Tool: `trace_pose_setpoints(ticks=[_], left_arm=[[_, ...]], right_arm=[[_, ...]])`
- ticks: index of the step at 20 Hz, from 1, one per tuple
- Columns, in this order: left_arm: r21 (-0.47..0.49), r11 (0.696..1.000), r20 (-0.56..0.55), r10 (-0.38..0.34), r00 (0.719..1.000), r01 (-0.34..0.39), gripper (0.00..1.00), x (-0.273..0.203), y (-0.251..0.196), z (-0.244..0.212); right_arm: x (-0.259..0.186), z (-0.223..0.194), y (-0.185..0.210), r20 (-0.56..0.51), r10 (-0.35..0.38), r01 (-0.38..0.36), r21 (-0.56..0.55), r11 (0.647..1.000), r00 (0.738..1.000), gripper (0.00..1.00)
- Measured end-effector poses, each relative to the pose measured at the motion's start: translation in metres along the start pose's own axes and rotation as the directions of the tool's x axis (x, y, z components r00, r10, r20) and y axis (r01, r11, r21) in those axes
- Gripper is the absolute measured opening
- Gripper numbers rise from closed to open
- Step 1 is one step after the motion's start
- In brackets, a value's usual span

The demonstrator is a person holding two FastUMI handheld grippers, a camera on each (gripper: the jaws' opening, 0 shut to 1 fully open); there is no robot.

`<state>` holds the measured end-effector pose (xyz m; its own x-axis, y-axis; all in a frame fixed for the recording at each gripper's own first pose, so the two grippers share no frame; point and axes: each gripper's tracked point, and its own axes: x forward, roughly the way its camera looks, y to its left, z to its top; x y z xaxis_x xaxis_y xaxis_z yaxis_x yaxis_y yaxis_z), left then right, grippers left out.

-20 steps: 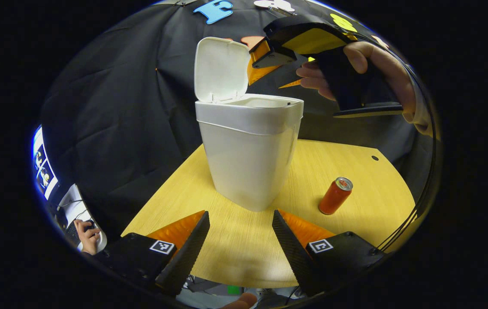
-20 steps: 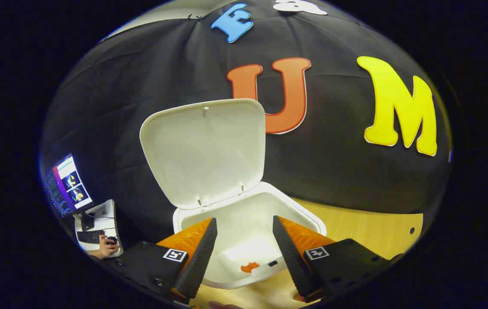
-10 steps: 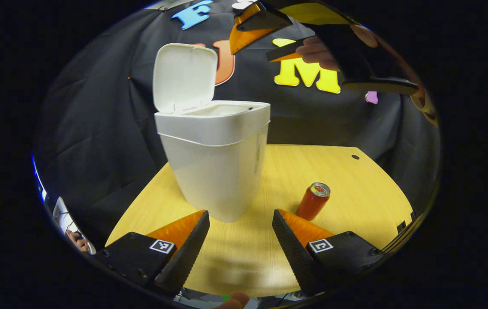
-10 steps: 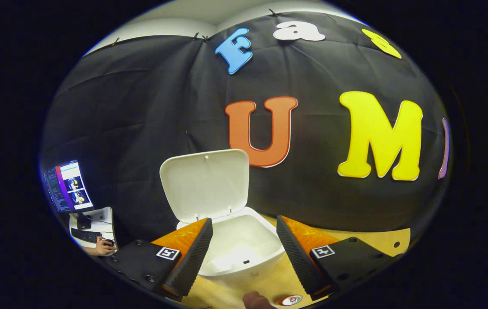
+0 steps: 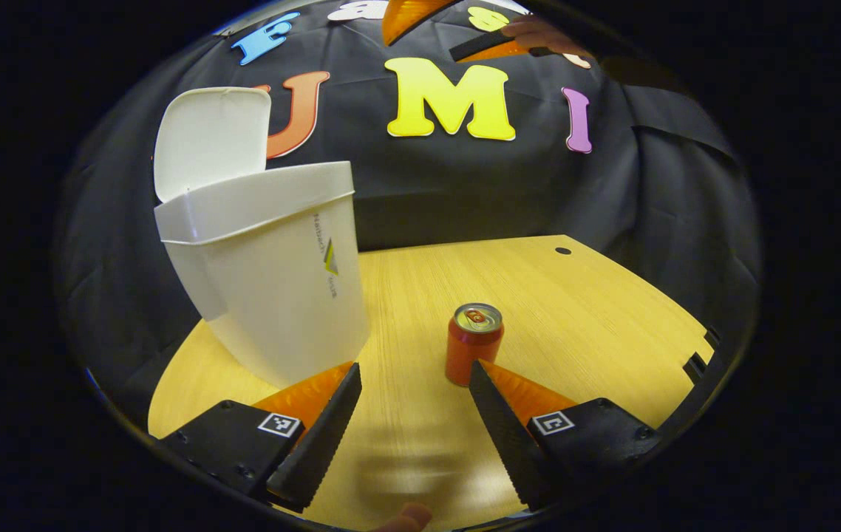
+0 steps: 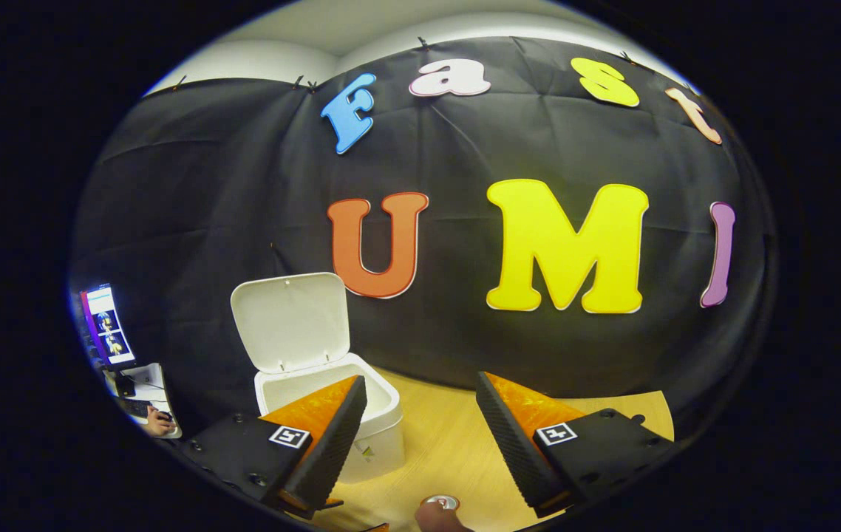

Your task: Press the lid of the desktop garbage bin to open it, pick up the crumpled paper on the desktop and throw it into the bin, then pick up the pop can on the desktop and drop it into the bin, and finally close the garbage bin lid.

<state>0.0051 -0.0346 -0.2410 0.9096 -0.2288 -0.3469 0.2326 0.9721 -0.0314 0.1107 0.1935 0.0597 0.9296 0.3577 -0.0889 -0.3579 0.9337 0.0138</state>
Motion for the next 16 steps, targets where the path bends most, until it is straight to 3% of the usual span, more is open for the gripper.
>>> trace_pose_setpoints(ticks=[7, 16], left_arm=[[0.007, 1.000, -0.013, -0.027, 1.000, 0.027, 0.97, 0.055, -0.034, -0.030], [-0.043, 0.998, -0.030, -0.036, 0.999, 0.035, 0.98, 0.101, -0.050, -0.039]], right_arm=[[-0.018, -0.051, -0.046, -0.094, -0.099, 0.099, -0.002, 0.995, 0.991, 0.95], [-0.018, -0.085, -0.073, -0.190, -0.137, 0.146, 0.033, 0.989, 0.972, 0.95]])
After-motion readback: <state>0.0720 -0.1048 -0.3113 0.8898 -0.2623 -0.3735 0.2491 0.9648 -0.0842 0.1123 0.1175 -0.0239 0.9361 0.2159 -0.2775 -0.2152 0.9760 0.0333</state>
